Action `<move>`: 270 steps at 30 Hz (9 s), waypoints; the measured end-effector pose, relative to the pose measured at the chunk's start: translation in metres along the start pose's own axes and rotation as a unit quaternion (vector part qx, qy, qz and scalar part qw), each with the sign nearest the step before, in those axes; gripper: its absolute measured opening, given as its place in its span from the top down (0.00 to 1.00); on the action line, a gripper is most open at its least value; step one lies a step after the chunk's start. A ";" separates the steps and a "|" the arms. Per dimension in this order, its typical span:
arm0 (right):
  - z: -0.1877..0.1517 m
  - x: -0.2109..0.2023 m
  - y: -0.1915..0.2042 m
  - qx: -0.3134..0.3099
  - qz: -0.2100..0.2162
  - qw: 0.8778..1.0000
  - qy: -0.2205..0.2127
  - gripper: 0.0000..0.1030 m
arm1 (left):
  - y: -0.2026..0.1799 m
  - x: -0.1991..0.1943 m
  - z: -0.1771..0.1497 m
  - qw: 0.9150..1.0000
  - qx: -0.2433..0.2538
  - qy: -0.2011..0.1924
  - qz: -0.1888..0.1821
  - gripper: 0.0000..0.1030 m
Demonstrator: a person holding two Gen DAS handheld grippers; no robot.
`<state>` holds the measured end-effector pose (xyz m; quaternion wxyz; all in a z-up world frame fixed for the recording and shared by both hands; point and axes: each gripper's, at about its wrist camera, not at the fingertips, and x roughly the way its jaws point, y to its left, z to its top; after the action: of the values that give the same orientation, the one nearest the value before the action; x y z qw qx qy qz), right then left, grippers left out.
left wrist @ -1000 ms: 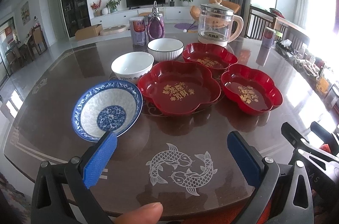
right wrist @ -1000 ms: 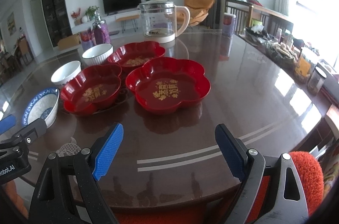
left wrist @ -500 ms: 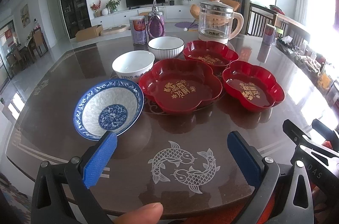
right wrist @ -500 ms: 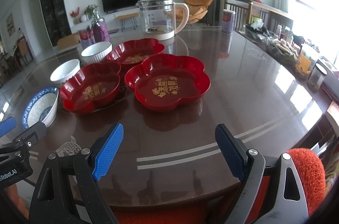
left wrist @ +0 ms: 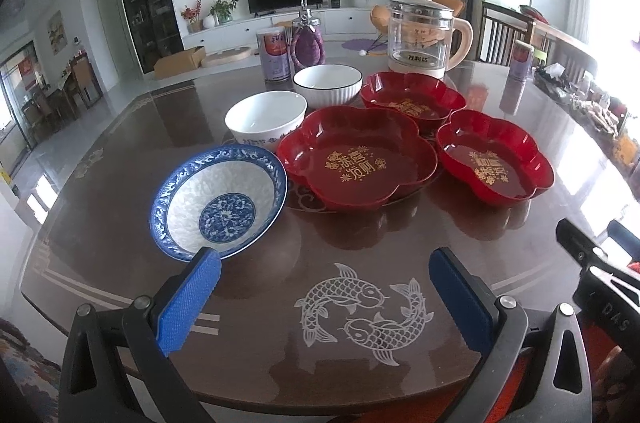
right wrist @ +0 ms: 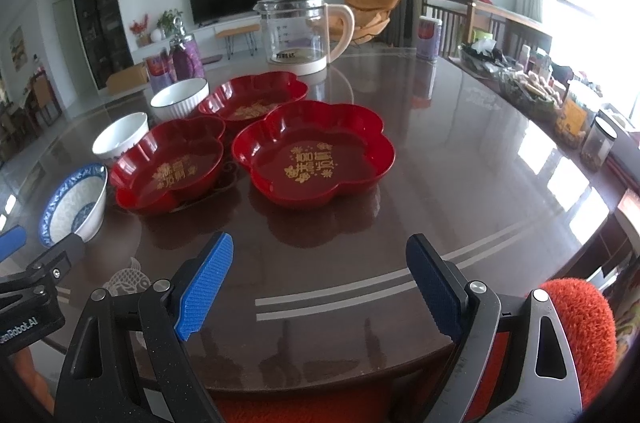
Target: Organize plates and bowls
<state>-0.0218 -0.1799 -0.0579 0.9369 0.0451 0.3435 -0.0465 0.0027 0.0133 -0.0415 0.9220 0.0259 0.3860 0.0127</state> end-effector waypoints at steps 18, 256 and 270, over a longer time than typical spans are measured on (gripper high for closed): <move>-0.003 0.001 -0.004 0.008 0.009 1.000 -0.013 0.12 | 0.004 0.021 -0.011 0.998 -0.002 0.055 -0.040 0.00; 0.099 0.204 0.074 -0.029 0.147 0.961 0.234 0.63 | 0.083 0.135 0.125 0.983 -0.007 0.149 -0.111 0.15; 0.077 0.160 0.043 -0.101 0.112 0.958 0.244 0.83 | 0.032 0.154 0.119 0.976 0.073 0.164 -0.121 0.27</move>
<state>0.1541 -0.1551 -0.1005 0.8235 -0.0014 0.5572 0.1065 0.1954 0.0472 -0.0657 0.8365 0.0432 0.5321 -0.1234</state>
